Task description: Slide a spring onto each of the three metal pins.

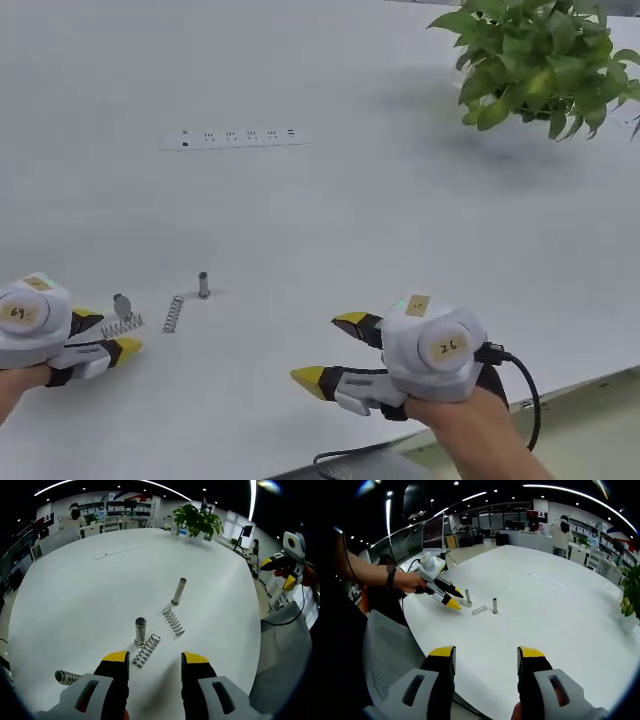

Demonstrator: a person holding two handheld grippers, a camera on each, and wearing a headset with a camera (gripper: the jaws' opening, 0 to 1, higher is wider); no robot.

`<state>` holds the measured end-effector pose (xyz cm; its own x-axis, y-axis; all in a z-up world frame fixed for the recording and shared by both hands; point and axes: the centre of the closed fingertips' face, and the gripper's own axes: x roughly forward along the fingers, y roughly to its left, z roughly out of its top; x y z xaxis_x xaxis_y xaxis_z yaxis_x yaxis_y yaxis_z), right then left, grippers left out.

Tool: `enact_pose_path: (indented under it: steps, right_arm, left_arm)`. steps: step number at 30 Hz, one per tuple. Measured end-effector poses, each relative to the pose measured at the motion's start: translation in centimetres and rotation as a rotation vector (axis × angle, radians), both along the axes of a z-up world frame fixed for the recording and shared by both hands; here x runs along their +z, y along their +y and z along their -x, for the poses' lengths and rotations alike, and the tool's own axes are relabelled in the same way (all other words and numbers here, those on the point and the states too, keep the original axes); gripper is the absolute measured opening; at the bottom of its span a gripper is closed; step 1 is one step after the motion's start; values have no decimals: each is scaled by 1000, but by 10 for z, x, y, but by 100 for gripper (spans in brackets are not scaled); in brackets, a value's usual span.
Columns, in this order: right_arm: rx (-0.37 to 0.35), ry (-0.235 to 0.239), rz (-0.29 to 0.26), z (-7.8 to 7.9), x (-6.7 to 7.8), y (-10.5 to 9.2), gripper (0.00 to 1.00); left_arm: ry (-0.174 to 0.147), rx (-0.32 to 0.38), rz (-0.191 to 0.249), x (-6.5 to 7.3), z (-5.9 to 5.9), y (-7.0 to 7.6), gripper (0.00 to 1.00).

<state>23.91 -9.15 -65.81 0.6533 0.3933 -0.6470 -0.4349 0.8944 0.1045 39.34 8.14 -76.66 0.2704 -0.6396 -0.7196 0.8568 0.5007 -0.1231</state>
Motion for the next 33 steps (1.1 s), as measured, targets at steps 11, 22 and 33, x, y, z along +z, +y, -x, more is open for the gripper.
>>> enact_pose_path:
  steps: [11,22,33]
  right_arm:
    - [8,18,-3,2,-4,4,47]
    - [17,15,-8,0,-5,7,46]
    - [35,7,-17,3,-6,17,46]
  left_arm:
    - [-16,-30,-67,-13,-7,6,24]
    - [-46,-6,-67,-11,-7,6,3]
    - [-27,-5,-69,-7,26,14,3]
